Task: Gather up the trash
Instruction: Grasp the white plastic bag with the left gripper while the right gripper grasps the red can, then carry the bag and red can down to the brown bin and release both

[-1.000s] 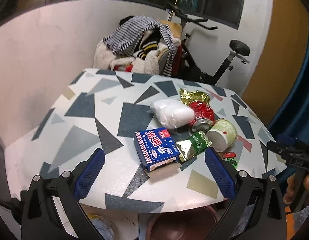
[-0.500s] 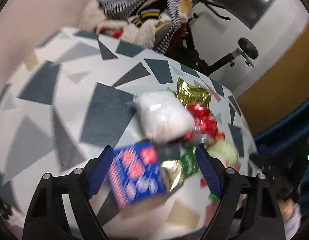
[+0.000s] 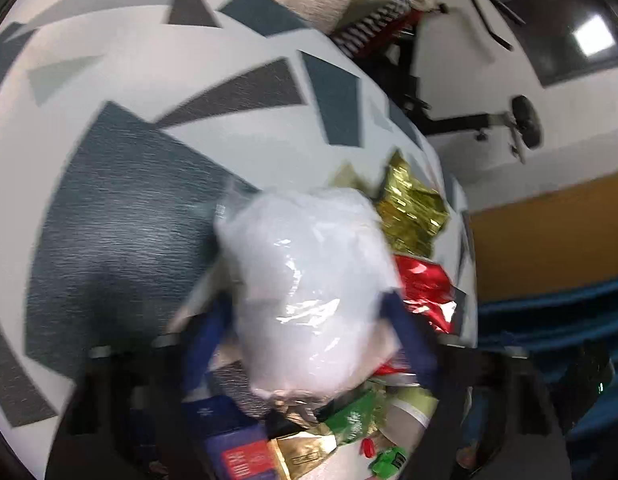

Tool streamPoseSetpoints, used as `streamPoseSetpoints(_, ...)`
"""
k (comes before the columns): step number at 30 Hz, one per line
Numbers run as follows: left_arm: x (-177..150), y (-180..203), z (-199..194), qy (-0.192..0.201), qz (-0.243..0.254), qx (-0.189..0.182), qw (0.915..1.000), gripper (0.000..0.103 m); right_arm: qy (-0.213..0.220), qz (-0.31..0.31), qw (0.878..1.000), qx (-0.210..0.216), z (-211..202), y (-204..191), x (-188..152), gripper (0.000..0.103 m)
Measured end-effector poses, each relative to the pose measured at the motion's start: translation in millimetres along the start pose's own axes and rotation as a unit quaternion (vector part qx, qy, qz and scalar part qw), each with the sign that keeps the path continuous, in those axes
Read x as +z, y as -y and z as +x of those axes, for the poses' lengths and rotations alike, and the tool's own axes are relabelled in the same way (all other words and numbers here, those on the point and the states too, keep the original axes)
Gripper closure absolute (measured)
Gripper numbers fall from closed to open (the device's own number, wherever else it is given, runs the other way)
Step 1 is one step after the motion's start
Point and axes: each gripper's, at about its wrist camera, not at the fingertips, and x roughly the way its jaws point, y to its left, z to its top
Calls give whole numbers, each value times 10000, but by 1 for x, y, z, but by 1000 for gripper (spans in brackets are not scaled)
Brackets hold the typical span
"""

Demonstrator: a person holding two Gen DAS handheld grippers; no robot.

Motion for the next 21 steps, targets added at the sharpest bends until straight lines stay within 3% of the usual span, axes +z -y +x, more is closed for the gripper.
streamPoseSetpoints(3, -1, 15, -7, 102, 514, 227, 9984, 56, -229, -115, 9987, 450, 18, -11, 9, 28)
streamPoseSetpoints(6, -4, 34, -26, 474, 1113, 561, 9911, 58, -420, -300, 9965, 663, 38, -24, 16, 37)
streamPoseSetpoints(9, -5, 47, -51, 786, 1425, 577, 9850, 58, -610, -339, 9943, 801, 53, -31, 22, 43)
streamPoseSetpoints(11, -7, 51, -64, 932, 1554, 643, 9813, 58, -861, -332, 9919, 875, 69, -38, 27, 44)
streamPoseSetpoints(13, -8, 52, -74, 993, 1607, 668, 9797, 58, -1134, -227, 9899, 822, 83, -38, 31, 53)
streamPoseSetpoints(14, -8, 51, -78, 991, 1607, 636, 9800, 58, -1258, -142, 9884, 840, 89, -37, 32, 64)
streamPoseSetpoints(15, -9, 51, -80, 986, 1605, 617, 9802, 58, -1308, -86, 9877, 848, 92, -36, 33, 82)
streamPoseSetpoints(18, -14, 51, -90, 1045, 1645, 622, 9789, 58, -1340, 229, 9851, 1058, 89, -30, 37, 90)
streamPoseSetpoints(21, -22, 49, -98, 1107, 1652, 558, 9784, 58, -1030, 279, 9865, 1244, 66, -33, 39, 92)
